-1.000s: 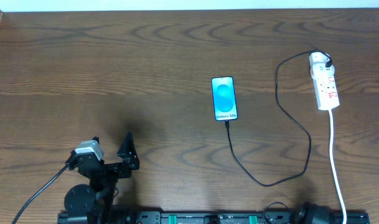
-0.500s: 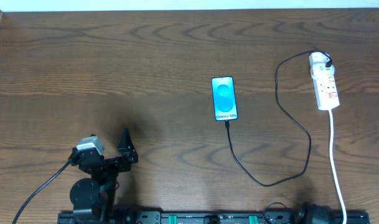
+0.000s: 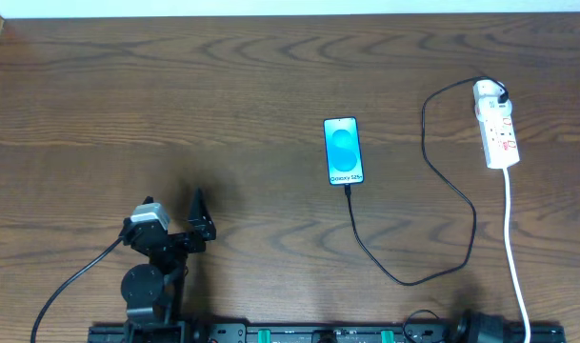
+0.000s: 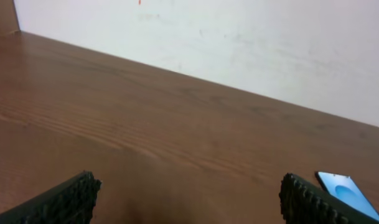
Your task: Plug charger to phone and switch on socket
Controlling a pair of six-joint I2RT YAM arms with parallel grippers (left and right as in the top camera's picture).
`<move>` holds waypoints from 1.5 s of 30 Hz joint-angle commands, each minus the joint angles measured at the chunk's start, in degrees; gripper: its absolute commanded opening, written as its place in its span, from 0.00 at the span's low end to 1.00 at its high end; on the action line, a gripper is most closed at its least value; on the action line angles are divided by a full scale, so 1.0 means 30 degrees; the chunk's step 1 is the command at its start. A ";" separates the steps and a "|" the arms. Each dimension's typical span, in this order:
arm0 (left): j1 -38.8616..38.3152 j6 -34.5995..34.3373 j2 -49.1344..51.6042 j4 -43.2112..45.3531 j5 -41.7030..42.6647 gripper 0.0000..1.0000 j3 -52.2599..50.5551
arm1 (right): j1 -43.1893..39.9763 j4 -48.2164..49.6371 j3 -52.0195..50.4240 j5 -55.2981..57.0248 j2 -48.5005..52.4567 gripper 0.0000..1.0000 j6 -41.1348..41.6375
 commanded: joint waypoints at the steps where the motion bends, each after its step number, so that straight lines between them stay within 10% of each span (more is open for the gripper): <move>1: 0.0051 0.0561 0.0015 0.0182 -0.0248 0.93 -0.0175 | 0.0095 0.0248 0.0022 0.0007 -0.0204 0.57 -0.0131; 13: 0.0051 0.0612 0.0015 0.1020 -0.1690 0.93 -0.0780 | 0.0095 0.1042 0.0015 0.0015 -0.0204 0.72 -0.0131; 20: 0.0051 0.0590 0.0015 0.0954 -0.1668 0.94 -0.0998 | 0.0058 0.1341 -0.0007 0.0022 -0.0204 0.99 -0.0131; 45: 0.0044 0.0597 0.0124 -0.0889 -0.1545 0.93 -0.1005 | -0.1297 0.4532 -0.8313 0.0131 -0.0197 0.99 0.1945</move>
